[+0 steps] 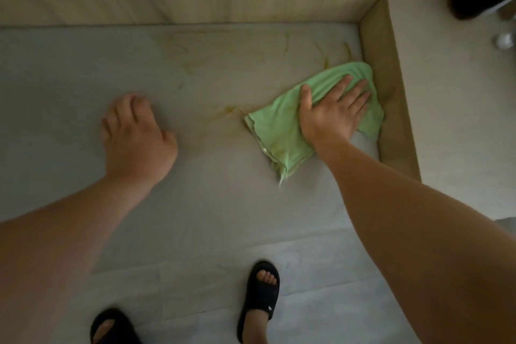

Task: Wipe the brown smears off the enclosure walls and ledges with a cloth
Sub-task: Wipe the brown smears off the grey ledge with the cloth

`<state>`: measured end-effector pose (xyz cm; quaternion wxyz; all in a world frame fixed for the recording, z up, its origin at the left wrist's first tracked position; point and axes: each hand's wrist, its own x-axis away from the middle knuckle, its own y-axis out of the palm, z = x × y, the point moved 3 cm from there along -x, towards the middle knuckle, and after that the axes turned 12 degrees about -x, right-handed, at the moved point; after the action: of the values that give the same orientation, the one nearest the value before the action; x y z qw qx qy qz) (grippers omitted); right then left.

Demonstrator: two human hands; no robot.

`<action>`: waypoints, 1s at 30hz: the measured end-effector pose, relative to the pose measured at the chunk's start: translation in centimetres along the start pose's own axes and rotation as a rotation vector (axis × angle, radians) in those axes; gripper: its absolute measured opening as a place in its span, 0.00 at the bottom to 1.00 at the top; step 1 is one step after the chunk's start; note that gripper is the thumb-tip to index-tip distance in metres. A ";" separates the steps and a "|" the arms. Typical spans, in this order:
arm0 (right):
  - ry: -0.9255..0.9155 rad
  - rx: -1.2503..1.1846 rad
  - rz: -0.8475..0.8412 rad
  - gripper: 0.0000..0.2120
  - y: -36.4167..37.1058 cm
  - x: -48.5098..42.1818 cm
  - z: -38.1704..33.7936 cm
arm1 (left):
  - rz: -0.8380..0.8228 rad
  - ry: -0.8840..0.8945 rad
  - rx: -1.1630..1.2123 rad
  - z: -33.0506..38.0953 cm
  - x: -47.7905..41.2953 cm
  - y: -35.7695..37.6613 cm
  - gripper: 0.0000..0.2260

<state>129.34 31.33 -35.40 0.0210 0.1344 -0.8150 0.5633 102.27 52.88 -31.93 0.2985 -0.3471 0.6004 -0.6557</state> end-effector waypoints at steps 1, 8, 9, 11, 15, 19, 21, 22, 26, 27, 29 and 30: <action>-0.033 0.018 -0.015 0.48 -0.2 -1.0 -0.2 | -0.035 -0.052 -0.003 -0.5 -0.7 0.1 0.30; -0.222 0.044 -0.083 0.40 -1.2 -7.7 -2.3 | -0.174 -0.189 -0.007 -2.0 -1.8 4.1 0.37; -0.226 0.035 -0.072 0.39 -1.2 -8.4 -2.6 | -0.158 -0.204 -0.010 -2.0 -1.6 4.3 0.38; -0.230 0.024 -0.046 0.38 -1.0 -10.1 -3.5 | -0.144 -0.222 -0.009 -1.9 -1.6 4.6 0.40; -0.185 0.024 0.008 0.37 -0.3 -11.9 -5.2 | -0.128 -0.229 0.004 -1.9 -1.8 4.8 0.43; -0.147 0.074 0.021 0.31 0.1 -11.7 -6.4 | -0.124 -0.229 0.012 -1.9 -1.7 4.9 0.44; -0.183 0.088 0.018 0.33 0.5 -11.3 -7.3 | -0.128 -0.229 0.005 -1.9 -1.7 4.9 0.44; -0.206 0.090 0.027 0.35 0.9 -10.8 -8.0 | -0.132 -0.228 0.004 -1.9 -1.7 4.9 0.44; -0.305 0.059 0.046 0.37 2.7 -7.7 -11.2 | -0.142 -0.233 0.022 -1.9 -1.8 4.9 0.44; -0.333 0.039 0.041 0.38 3.1 -6.6 -12.2 | -0.146 -0.232 0.025 -2.0 -1.8 4.9 0.44; -0.407 0.020 -0.016 0.39 4.0 -4.2 -14.3 | -0.151 -0.224 0.035 -2.0 -1.8 4.9 0.44; -0.463 0.044 -0.077 0.39 4.6 -2.6 -15.5 | -0.155 -0.223 0.045 -2.1 -1.8 4.9 0.44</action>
<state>128.91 47.68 -34.45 -0.1481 0.2916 -0.7798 0.5339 101.44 55.08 -37.01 0.3195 -0.4564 0.5199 -0.6475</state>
